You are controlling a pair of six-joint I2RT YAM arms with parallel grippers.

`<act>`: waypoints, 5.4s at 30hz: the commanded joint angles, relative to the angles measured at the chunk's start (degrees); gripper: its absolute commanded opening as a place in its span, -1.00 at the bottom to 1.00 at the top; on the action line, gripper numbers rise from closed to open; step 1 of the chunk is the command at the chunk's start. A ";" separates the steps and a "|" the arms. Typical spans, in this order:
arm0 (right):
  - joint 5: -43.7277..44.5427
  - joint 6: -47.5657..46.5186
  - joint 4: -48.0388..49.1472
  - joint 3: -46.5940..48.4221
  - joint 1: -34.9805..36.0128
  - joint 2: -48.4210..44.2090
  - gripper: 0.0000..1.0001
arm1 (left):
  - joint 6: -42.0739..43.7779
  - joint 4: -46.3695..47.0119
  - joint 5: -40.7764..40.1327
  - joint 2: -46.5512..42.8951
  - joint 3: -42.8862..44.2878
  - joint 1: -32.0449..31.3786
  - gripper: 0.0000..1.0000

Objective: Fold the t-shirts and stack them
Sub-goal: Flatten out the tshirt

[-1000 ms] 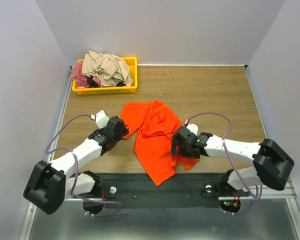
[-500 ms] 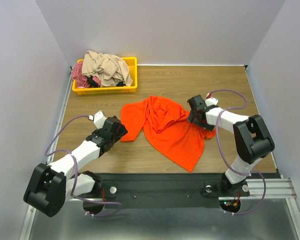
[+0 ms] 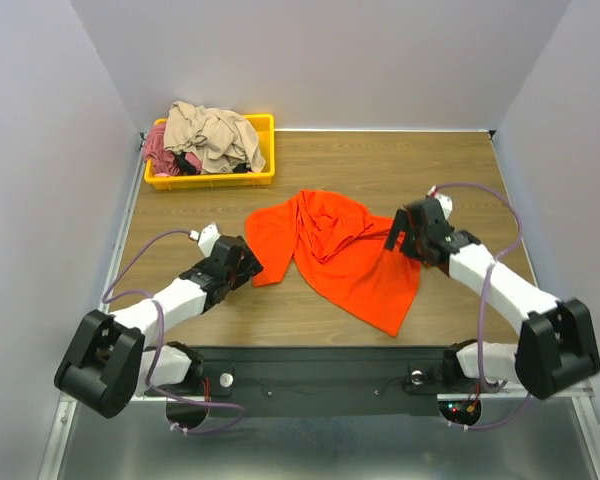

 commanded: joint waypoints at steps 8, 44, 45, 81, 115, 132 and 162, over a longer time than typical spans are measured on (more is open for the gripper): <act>-18.56 3.33 -3.11 -16.60 2.09 -17.58 1.00 | 2.25 7.21 7.31 14.20 4.14 -5.27 0.08; -4.50 21.53 -22.19 -10.45 30.66 -6.50 1.00 | 0.23 -4.65 -1.12 -11.28 -1.04 -13.01 -1.00; -5.11 21.44 -22.28 -10.62 30.75 -6.68 1.00 | 0.05 -4.91 -1.12 -11.55 -1.04 -13.01 -1.00; 22.56 12.13 -21.75 19.15 31.71 -17.76 -0.99 | 8.92 -3.95 -14.65 -23.86 26.01 -13.01 -1.00; 26.64 -20.03 -5.94 48.17 8.17 6.22 -0.99 | 28.70 2.99 -26.55 -0.84 56.97 -0.73 -1.00; 7.12 -19.52 -3.99 58.73 1.04 -1.48 -0.99 | 31.34 -1.13 -15.54 -6.96 68.05 5.01 -1.00; 33.99 -2.13 -12.35 26.93 -0.53 -5.74 -0.92 | 24.04 14.57 -5.25 -0.15 39.26 4.92 -1.00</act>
